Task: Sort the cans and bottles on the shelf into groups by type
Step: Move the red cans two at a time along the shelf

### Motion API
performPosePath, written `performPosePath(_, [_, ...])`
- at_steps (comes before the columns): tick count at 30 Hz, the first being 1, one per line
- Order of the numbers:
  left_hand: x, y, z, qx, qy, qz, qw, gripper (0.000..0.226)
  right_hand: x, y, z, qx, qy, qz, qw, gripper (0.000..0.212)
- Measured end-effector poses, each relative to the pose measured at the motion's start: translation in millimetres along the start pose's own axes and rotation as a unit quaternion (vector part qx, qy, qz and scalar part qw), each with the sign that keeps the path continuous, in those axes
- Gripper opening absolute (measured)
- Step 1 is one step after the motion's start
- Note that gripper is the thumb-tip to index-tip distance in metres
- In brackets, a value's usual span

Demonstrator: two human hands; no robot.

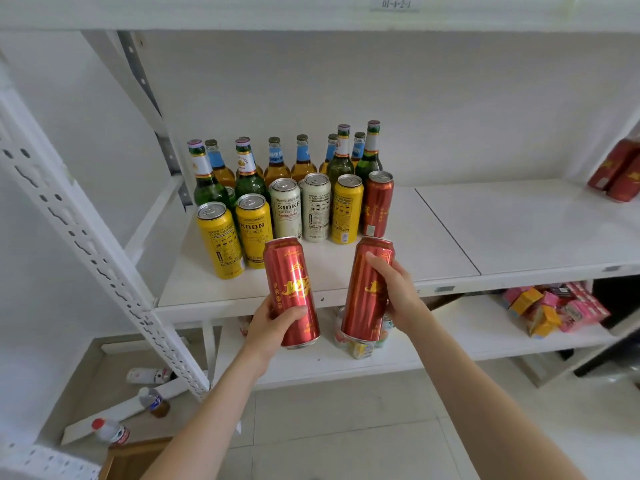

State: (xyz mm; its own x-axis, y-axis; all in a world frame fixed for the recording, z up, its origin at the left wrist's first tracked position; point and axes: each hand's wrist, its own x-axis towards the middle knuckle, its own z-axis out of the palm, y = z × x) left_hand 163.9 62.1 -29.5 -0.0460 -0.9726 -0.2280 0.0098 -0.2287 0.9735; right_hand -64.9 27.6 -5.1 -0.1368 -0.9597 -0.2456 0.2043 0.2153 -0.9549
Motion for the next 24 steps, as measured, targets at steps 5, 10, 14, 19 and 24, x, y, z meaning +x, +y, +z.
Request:
performPosePath(5, [-17, 4, 17, 0.007, -0.017, 0.011, 1.0, 0.047, -26, -4, -25, 0.002, 0.017, -0.003, 1.0, 0.036])
performPosePath(10, [-27, 7, 44, 0.02, -0.026, 0.02, 0.999, 0.06, -40, -10, -59, 0.0, 0.031, -0.019, 0.999, 0.031])
performPosePath(14, [-32, 8, 73, 0.036, -0.033, 0.031, 0.998, 0.06, -45, -16, -90, 0.001, 0.036, -0.026, 0.999, 0.036])
performPosePath(19, [-42, 6, 123, 0.044, -0.03, 0.039, 0.998, 0.067, -52, -31, -133, -0.006, 0.03, -0.035, 0.999, 0.041])
performPosePath(24, [-54, 3, 181, 0.038, -0.028, 0.038, 0.998, 0.054, -59, -48, -188, -0.017, 0.027, -0.038, 0.999, 0.042])
